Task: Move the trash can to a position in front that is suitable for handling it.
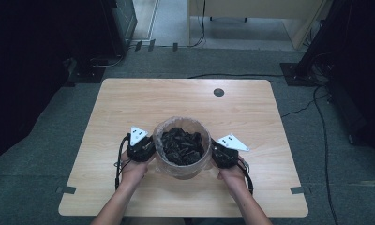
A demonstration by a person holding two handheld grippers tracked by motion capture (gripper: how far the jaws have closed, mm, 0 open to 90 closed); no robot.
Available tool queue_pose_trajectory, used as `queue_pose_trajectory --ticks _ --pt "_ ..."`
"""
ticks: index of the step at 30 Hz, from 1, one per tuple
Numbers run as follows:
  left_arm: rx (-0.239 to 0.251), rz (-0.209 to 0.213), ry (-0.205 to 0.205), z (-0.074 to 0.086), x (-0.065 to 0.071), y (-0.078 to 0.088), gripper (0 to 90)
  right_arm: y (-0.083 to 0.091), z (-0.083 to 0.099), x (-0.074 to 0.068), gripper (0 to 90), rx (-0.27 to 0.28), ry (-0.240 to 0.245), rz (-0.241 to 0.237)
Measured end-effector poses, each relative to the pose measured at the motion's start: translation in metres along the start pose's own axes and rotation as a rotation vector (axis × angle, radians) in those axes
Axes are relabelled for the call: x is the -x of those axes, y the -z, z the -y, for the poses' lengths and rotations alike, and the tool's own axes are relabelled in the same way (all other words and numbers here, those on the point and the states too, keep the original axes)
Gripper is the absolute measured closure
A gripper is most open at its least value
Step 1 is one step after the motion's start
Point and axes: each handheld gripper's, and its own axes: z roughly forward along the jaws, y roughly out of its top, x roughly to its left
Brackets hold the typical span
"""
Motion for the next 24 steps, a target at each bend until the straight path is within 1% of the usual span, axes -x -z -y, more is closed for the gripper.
queue_pose_trajectory --ticks 1,2,3,4,5,7,8,9,12,13,14,16,18,21,23,24 --pt "0.003 -0.002 0.001 0.001 0.000 0.001 79.5 0.002 0.001 -0.001 87.1 0.000 0.000 -0.001" --pt "0.005 -0.009 -0.001 0.002 -0.003 0.006 72.2 0.005 0.001 0.000 81.0 -0.002 -0.003 -0.009" --pt "0.004 -0.014 -0.003 0.003 -0.005 0.008 67.5 0.007 0.001 0.002 76.9 0.000 -0.008 -0.015" --pt "0.006 -0.026 -0.009 0.004 -0.007 0.011 64.7 0.009 0.000 0.004 72.2 0.007 -0.015 -0.023" --pt "0.006 -0.041 -0.012 0.005 -0.010 0.013 62.3 0.012 -0.001 0.006 69.5 0.017 -0.021 -0.026" --pt "0.009 -0.060 0.007 0.007 -0.017 0.017 58.1 0.017 -0.003 0.011 61.4 0.040 -0.029 -0.007" --pt "0.009 -0.060 0.007 0.007 -0.017 0.017 55.8 0.019 -0.003 0.014 55.9 0.054 -0.036 0.011" --pt "0.013 -0.068 0.028 0.010 -0.024 0.021 53.2 0.022 -0.004 0.016 50.9 0.063 -0.044 0.031" --pt "0.006 -0.062 0.061 0.014 -0.036 0.028 46.5 0.029 -0.007 0.023 40.4 0.086 -0.055 0.063" --pt "0.002 -0.067 0.062 0.016 -0.039 0.030 44.6 0.031 -0.008 0.026 37.0 0.087 -0.056 0.066" --pt "0.002 -0.080 0.059 0.018 -0.042 0.033 42.8 0.033 -0.009 0.028 34.4 0.089 -0.055 0.069" --pt "0.002 -0.100 0.073 0.023 -0.050 0.037 39.7 0.037 -0.009 0.033 29.9 0.088 -0.053 0.070" --pt "-0.008 -0.119 0.074 0.028 -0.058 0.041 37.4 0.041 -0.008 0.039 26.8 0.080 -0.055 0.077" --pt "-0.036 -0.147 0.065 0.035 -0.068 0.046 32.9 0.047 -0.005 0.048 24.3 0.071 -0.067 0.095" --pt "-0.056 -0.165 0.046 0.040 -0.074 0.050 27.7 0.051 -0.001 0.055 22.8 0.064 -0.074 0.108" --pt "-0.069 -0.167 0.038 0.042 -0.077 0.051 25.7 0.052 0.001 0.058 22.0 0.059 -0.076 0.119"
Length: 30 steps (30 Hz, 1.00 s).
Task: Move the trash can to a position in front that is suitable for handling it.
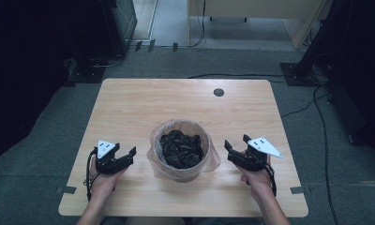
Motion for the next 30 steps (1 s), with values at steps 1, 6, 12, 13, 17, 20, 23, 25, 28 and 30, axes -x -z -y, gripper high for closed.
queue_pose_trajectory --ticks 1,6,12,13,17,20,23,25,28,30 --pt "-0.013 -0.002 -0.007 0.003 -0.003 0.001 23.1 0.002 0.002 0.004 21.1 -0.007 -0.001 0.011" --pt "-0.076 -0.057 -0.024 0.015 -0.021 0.006 11.8 0.012 0.015 0.028 18.1 -0.038 -0.021 0.057" --pt "-0.132 -0.136 -0.039 0.028 -0.038 0.009 10.6 0.023 0.036 0.055 15.2 -0.127 0.007 0.111" --pt "-0.143 -0.150 -0.048 0.030 -0.040 0.009 10.5 0.025 0.040 0.059 15.0 -0.141 0.001 0.116" --pt "-0.173 -0.167 -0.056 0.035 -0.046 0.010 10.5 0.029 0.051 0.073 13.9 -0.207 0.023 0.161" --pt "-0.175 -0.151 -0.059 0.037 -0.049 0.010 10.0 0.032 0.057 0.082 11.8 -0.251 0.017 0.192" --pt "-0.163 -0.131 -0.055 0.039 -0.050 0.010 10.0 0.035 0.062 0.088 11.4 -0.281 0.043 0.246" --pt "-0.166 -0.125 -0.040 0.039 -0.052 0.009 10.0 0.037 0.063 0.092 11.3 -0.279 0.014 0.245" --pt "-0.166 -0.124 -0.042 0.039 -0.051 0.009 10.0 0.037 0.065 0.093 11.1 -0.308 0.033 0.283" --pt "-0.166 -0.124 -0.040 0.039 -0.052 0.009 10.0 0.035 0.066 0.091 11.2 -0.328 0.060 0.289"
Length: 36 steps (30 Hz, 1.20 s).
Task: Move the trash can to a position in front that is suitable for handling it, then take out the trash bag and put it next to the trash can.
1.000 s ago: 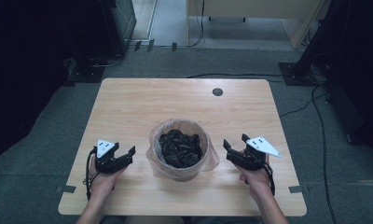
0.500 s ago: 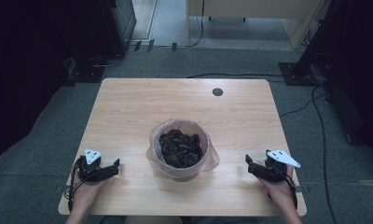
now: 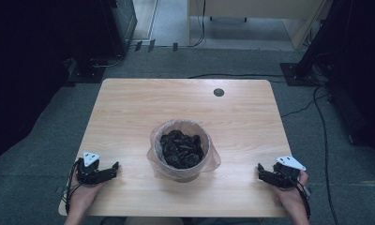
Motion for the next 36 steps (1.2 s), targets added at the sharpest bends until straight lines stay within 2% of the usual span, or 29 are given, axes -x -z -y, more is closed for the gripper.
queue_pose_trajectory --ticks 3,6,8,9,13,18,22,24,28,36 --pt "-0.001 -0.001 0.000 0.000 0.000 0.000 10.0 -0.001 0.000 -0.003 11.1 0.005 0.019 -0.012" --pt "-0.002 -0.006 0.004 0.000 0.001 0.000 10.1 -0.003 -0.001 0.003 11.0 -0.018 -0.037 -0.055" --pt "-0.008 -0.008 0.007 0.001 0.005 0.003 10.3 -0.003 -0.001 0.003 10.9 -0.019 -0.038 -0.050" --pt "-0.012 -0.002 0.004 0.000 0.010 0.005 11.9 -0.003 -0.001 0.003 11.0 -0.020 -0.039 -0.050" --pt "0.027 0.048 -0.037 -0.008 0.035 0.012 12.4 -0.003 -0.001 0.003 11.0 -0.020 -0.039 -0.049" --pt "0.010 0.122 -0.093 -0.009 0.068 0.011 12.5 -0.003 -0.001 0.003 11.0 -0.019 -0.039 -0.049" --pt "0.029 0.181 -0.126 -0.011 0.093 0.017 12.5 -0.003 -0.001 0.003 11.0 -0.018 -0.038 -0.048" --pt "0.040 0.213 -0.168 -0.012 0.103 0.021 12.5 -0.003 -0.001 0.003 11.0 -0.018 -0.038 -0.048" --pt "0.055 0.265 -0.200 -0.013 0.117 0.029 12.5 -0.002 -0.001 0.003 11.0 -0.018 -0.038 -0.047" --pt "0.092 0.295 -0.252 -0.017 0.138 0.031 14.1 -0.002 -0.001 0.002 11.0 -0.018 -0.038 -0.047"
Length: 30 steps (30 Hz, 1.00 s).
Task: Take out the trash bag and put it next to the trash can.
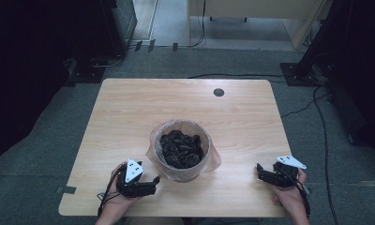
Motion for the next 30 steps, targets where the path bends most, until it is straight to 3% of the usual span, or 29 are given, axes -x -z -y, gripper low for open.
queue_pose_trajectory --ticks 9,11,12,14,15,19,22,25,28,30 --pt "0.037 -0.050 0.009 -0.012 0.001 -0.016 42.3 0.001 0.000 -0.002 11.4 0.006 0.009 0.010" --pt "0.055 -0.058 0.006 -0.014 0.002 -0.016 49.5 0.003 0.001 -0.006 15.8 0.017 0.040 0.029" --pt "0.063 -0.057 0.002 -0.015 0.002 -0.016 53.5 0.005 0.000 -0.008 15.7 0.025 0.035 0.017" --pt "0.079 -0.053 -0.003 -0.017 0.002 -0.016 61.6 0.009 -0.001 -0.014 15.7 0.042 -0.014 -0.089" --pt "0.085 -0.050 -0.002 -0.017 0.003 -0.016 65.8 0.010 -0.002 -0.020 15.7 0.051 -0.018 -0.125" --pt "0.108 -0.050 0.005 -0.020 0.004 -0.014 81.4 0.014 -0.005 -0.053 15.7 0.061 0.032 -0.195" --pt "0.128 -0.036 0.035 -0.023 0.003 -0.009 85.9 0.012 -0.007 -0.079 15.7 0.062 0.041 -0.255" --pt "0.145 -0.032 0.061 -0.025 0.000 -0.005 89.1 0.007 -0.011 -0.103 15.7 0.062 0.097 -0.296" --pt "0.164 -0.029 0.077 -0.027 -0.003 0.001 90.0 0.001 -0.016 -0.124 15.5 0.063 0.124 -0.313" --pt "0.179 -0.027 0.086 -0.029 -0.004 0.005 90.0 -0.004 -0.019 -0.135 15.3 0.070 0.137 -0.279"
